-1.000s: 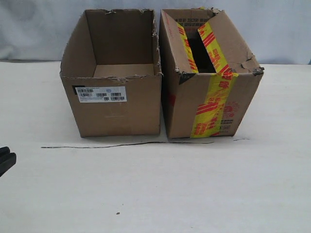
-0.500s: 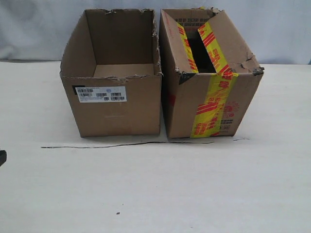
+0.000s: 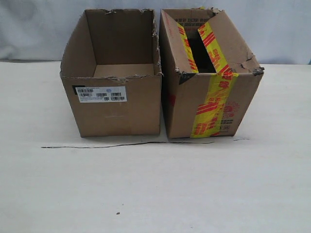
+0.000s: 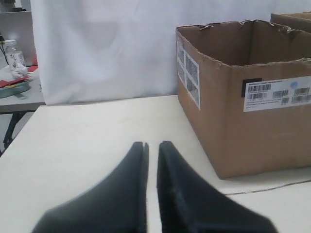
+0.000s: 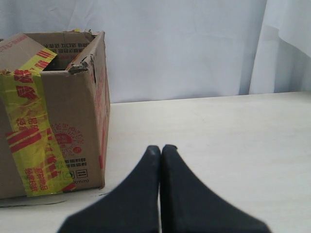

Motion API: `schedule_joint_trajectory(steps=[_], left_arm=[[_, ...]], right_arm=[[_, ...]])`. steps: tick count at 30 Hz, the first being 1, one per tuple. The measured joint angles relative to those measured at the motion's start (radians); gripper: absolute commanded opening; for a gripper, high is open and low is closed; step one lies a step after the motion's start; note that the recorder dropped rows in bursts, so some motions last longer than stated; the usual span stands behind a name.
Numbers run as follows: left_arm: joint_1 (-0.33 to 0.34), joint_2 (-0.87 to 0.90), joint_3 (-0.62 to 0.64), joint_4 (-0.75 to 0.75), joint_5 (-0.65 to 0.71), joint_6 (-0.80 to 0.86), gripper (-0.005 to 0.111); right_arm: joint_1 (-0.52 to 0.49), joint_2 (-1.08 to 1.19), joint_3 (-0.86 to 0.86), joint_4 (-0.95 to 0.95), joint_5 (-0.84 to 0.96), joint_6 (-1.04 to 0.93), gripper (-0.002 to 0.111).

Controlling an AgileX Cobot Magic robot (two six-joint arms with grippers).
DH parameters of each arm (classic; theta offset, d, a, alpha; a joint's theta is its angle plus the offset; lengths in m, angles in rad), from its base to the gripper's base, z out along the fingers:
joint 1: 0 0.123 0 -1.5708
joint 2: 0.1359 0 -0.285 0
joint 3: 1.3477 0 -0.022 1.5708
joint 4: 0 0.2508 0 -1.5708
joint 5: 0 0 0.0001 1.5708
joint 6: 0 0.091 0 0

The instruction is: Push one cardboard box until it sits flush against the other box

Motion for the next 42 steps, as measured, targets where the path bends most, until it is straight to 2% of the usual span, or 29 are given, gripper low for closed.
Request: schedule_joint_trajectory(steps=[8, 42], left_arm=[[0.092, -0.004, 0.0, -0.005, 0.006, 0.0, 0.0], [0.092, -0.004, 0.0, 0.0, 0.006, 0.0, 0.0]], right_arm=[[0.0, 0.0, 0.0, 0.0, 0.0, 0.0, 0.0], [0.0, 0.0, 0.0, 0.0, 0.0, 0.0, 0.0]])
